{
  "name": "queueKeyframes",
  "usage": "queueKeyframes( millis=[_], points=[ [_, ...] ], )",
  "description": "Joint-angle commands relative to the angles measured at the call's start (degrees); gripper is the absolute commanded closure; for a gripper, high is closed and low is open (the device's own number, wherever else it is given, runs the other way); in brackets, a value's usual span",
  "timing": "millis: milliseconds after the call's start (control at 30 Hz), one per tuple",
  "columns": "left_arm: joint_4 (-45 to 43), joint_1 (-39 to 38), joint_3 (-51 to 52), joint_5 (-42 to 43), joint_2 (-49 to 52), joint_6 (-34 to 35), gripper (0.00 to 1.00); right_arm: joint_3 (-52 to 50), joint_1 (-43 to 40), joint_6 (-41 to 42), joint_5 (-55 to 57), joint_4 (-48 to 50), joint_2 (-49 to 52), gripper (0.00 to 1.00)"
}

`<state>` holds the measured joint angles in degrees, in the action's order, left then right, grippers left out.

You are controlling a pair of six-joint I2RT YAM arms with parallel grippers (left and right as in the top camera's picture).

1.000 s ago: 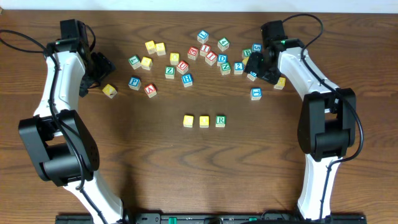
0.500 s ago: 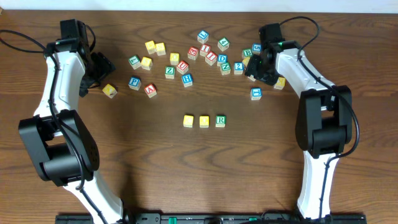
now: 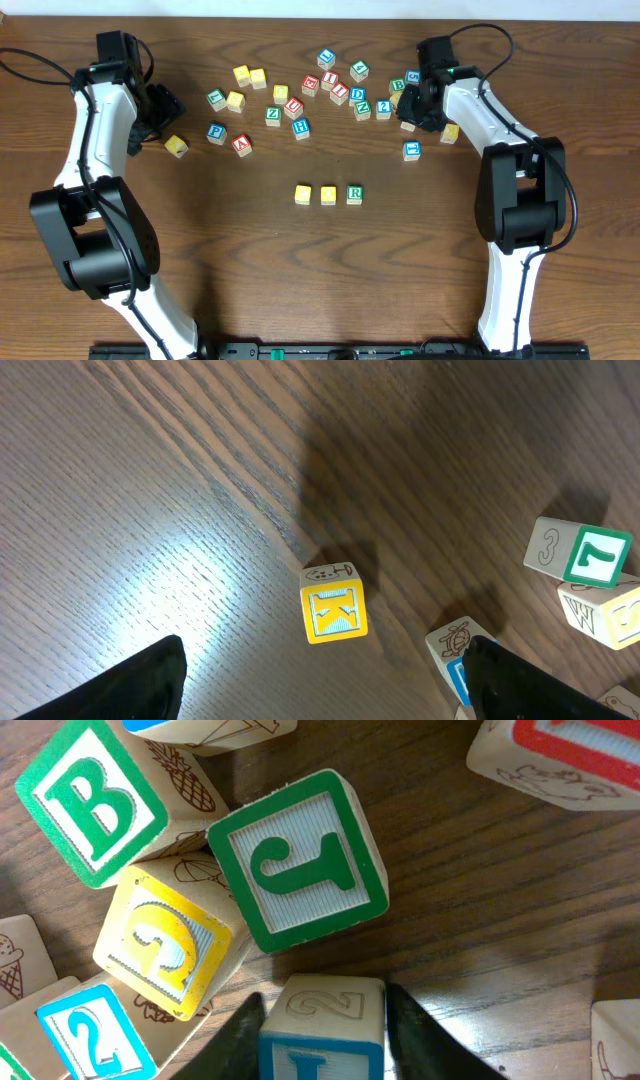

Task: Spell out CORL
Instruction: 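Move the right gripper into the pile center and grasp the blue L block, then carry the L block with the right gripper to the right of the R block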

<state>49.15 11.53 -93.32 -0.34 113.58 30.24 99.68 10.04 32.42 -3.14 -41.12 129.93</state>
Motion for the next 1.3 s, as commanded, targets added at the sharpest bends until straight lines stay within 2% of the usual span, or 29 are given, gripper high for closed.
queueKeyframes(
  millis=[0, 200, 433, 767, 1000, 1133, 1267],
  points=[
    [0.3, 0.0, -0.2, -0.3, 0.3, 0.7, 0.13, 0.3, -0.2, -0.3, 0.7, 0.0, 0.7, 0.69],
    [0.3, 0.0, -0.2, -0.3, 0.3, 0.7, 0.13, 0.4, -0.3, -0.4, 0.6, 0.1, 0.6, 0.74],
    [0.3, 0.0, -0.2, -0.3, 0.3, 0.7, 0.13, 0.5, -0.2, -0.3, 0.5, -1.1, -2.0, 0.72],
    [0.3, 0.0, -0.2, -0.3, 0.3, 0.7, 0.13, 0.5, -0.2, -4.0, -7.8, -2.5, -10.8, 0.71],
    [0.3, 0.0, -0.2, -0.3, 0.3, 0.7, 0.13, 0.4, 0.5, -7.2, -13.8, -12.2, -13.8, 0.73],
    [0.3, 0.0, -0.2, -0.3, 0.3, 0.7, 0.13, 0.3, 3.0, -10.1, -12.3, -21.2, -13.8, 0.71],
    [0.3, 0.0, -0.2, -0.3, 0.3, 0.7, 0.13, -0.6, 6.2, -10.2, -7.8, -25.9, -13.8, 0.71]
  ],
)
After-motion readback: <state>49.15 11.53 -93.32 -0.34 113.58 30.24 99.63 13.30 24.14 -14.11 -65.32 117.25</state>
